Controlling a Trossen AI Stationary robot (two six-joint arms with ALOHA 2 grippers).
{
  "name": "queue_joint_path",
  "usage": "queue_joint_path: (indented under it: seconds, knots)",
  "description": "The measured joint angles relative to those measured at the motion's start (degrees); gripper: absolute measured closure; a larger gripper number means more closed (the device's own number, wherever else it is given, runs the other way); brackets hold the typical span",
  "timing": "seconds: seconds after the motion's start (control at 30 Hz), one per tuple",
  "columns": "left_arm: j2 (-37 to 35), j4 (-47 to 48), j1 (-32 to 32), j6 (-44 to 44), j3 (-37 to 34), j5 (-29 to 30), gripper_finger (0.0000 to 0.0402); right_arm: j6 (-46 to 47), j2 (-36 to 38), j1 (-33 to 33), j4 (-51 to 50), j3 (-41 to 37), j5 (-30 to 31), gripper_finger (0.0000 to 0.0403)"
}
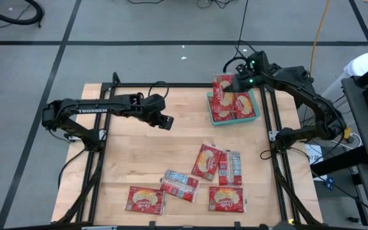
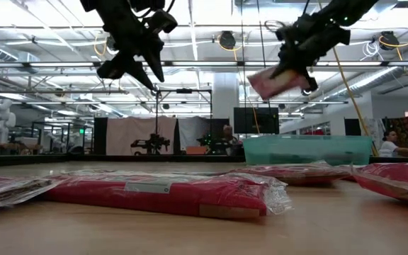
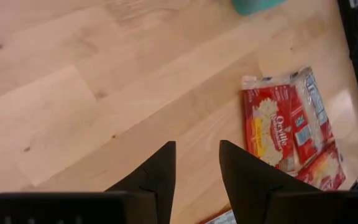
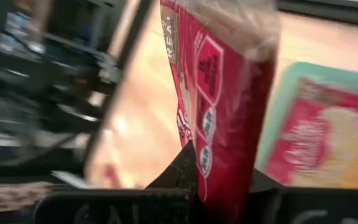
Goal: Sort popcorn bags into baskets
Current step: Put the red popcorn bag into the light blue bin
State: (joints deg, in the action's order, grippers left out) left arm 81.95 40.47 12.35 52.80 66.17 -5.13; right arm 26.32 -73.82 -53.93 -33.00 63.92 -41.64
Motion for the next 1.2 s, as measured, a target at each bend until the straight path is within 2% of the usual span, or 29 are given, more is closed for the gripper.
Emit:
queue_joint_path:
  seconds: [0.2,0.37,0.67,0.83,1.2]
  knots:
    - [0.0,0.0,2.26,-3.99,0.0,-1.64,0.0277,-13.85,-4.74,0.0,-4.92,-0.02,6.89,0.0396]
    - [0.0,0.0,4.34,-6.66,0.0,-4.38,0.0277,-20.77,-8.92,0.0,-4.42,-0.02,8.57,0.0392]
    - [0.0,0.0,4.76,-6.59,0.0,-5.56,0.0277,-19.61,-16.32,0.04,-4.26,-0.02,5.56,0.0391]
    - [0.0,0.0,4.34,-5.54,0.0,-5.68,0.0277,-15.2,-19.46,0.04,-3.74,-0.02,4.75,0.039]
    - [0.0,-0.81,4.36,-3.72,0.0,-5.68,0.0277,-13.47,-21.94,0.02,-1.28,-0.02,4.67,0.0384]
